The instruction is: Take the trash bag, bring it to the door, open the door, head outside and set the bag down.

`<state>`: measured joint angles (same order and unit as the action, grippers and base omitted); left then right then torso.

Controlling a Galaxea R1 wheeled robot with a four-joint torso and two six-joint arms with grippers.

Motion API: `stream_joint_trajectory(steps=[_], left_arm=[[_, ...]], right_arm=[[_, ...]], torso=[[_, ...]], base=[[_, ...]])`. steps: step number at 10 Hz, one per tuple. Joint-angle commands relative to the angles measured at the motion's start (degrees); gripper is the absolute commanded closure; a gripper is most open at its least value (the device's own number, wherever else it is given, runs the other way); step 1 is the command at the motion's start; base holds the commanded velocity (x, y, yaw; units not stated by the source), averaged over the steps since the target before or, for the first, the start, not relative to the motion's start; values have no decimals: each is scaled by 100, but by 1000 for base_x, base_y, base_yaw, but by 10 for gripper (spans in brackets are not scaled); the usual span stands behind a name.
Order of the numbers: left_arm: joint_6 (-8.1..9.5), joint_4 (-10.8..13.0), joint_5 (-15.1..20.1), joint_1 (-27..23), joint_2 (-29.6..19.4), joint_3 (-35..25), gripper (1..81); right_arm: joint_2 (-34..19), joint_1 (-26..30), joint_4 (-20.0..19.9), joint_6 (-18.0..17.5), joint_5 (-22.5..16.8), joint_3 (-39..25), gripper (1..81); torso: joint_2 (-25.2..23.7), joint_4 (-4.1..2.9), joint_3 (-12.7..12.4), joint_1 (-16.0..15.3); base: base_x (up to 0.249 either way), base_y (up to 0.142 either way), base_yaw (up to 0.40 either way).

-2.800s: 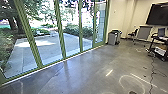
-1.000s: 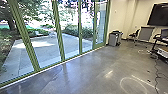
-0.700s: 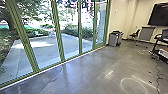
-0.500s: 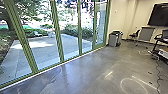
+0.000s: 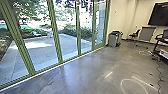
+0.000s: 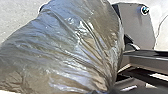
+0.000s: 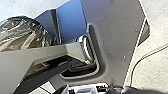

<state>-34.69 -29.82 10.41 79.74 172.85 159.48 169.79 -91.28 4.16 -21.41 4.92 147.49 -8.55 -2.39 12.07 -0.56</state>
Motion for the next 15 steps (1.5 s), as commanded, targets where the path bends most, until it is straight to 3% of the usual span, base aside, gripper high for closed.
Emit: stream_joint_trajectory(steps=[1, 15], left_arm=[[-46, 11, 418, -323, -40, 13, 811], [-46, 11, 409, -331, -40, 13, 811]], right_arm=[[-4, 185, 58, 23, -307, -29, 10], [14, 184, 67, 23, -308, -20, 10]], torso=[[0, 0, 0, 0], [0, 0, 0, 2]], base=[[151, -63, 0], [152, -9, 0]])
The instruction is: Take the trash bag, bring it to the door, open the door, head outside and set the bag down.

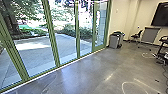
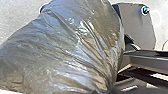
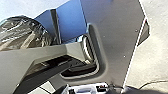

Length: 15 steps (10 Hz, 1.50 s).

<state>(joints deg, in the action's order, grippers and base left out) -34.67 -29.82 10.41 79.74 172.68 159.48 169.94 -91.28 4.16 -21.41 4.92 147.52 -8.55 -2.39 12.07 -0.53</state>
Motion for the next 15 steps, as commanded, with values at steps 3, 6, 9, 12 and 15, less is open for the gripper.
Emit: stream_joint_trajectory(steps=[3, 6, 9, 12, 15], left_arm=[[-49, 11, 409, -331, -14, 13, 811], [-40, 11, 409, -323, 4, 13, 811], [-49, 11, 409, -331, -5, 22, 811], [-40, 11, 409, -323, -5, 22, 811], [-40, 11, 409, -331, -14, 22, 811]], right_arm=[[-10, 176, 68, 23, -308, -5, 10], [-1, 185, 68, 31, -308, 4, 10], [-1, 185, 68, 31, -308, 4, 10], [8, 202, 68, 31, -308, 4, 10], [8, 211, 68, 31, -308, 13, 10]], torso=[[0, 0, 0, -2], [0, 0, 0, -2], [0, 0, 0, 0], [0, 0, 0, 0], [0, 0, 0, 0]], base=[[152, -71, 0], [153, -71, 0], [164, -71, 0], [164, -71, 0], [164, -71, 0]])
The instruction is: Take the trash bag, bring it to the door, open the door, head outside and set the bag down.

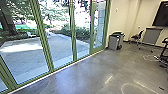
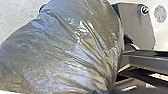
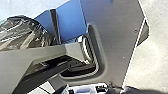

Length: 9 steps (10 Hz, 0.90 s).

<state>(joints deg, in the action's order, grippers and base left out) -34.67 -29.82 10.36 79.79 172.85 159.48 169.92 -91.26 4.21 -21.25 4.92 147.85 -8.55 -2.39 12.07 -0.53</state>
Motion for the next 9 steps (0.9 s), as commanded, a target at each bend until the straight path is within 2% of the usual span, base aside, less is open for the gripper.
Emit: stream_joint_trajectory(steps=[1, 9], left_arm=[[-40, 11, 414, -328, -22, 22, 811], [-40, 11, 414, -328, -31, 22, 811]], right_arm=[[9, 200, 63, 15, -308, -20, 10], [27, 208, 63, 15, -308, -3, 10]], torso=[[0, 0, 0, 0], [0, 0, 0, 0]], base=[[164, -71, 0], [164, -71, 0]])
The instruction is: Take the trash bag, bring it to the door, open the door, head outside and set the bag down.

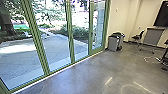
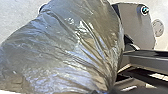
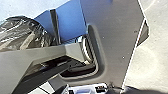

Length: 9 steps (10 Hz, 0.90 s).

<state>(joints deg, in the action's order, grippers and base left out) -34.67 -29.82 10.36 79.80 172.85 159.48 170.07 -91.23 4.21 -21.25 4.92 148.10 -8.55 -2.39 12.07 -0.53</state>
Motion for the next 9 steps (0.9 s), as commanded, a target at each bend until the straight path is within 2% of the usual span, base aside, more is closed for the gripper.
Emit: stream_joint_trajectory(steps=[1, 9], left_arm=[[-40, 11, 414, -337, -31, 22, 811], [-40, 11, 414, -337, -31, 22, 811]], right_arm=[[12, 197, 63, 42, -308, -28, 10], [38, 206, 63, 51, -308, -11, 10]], torso=[[0, 0, 0, 0], [0, 0, 0, 0]], base=[[164, -75, 0], [164, -76, 0]])
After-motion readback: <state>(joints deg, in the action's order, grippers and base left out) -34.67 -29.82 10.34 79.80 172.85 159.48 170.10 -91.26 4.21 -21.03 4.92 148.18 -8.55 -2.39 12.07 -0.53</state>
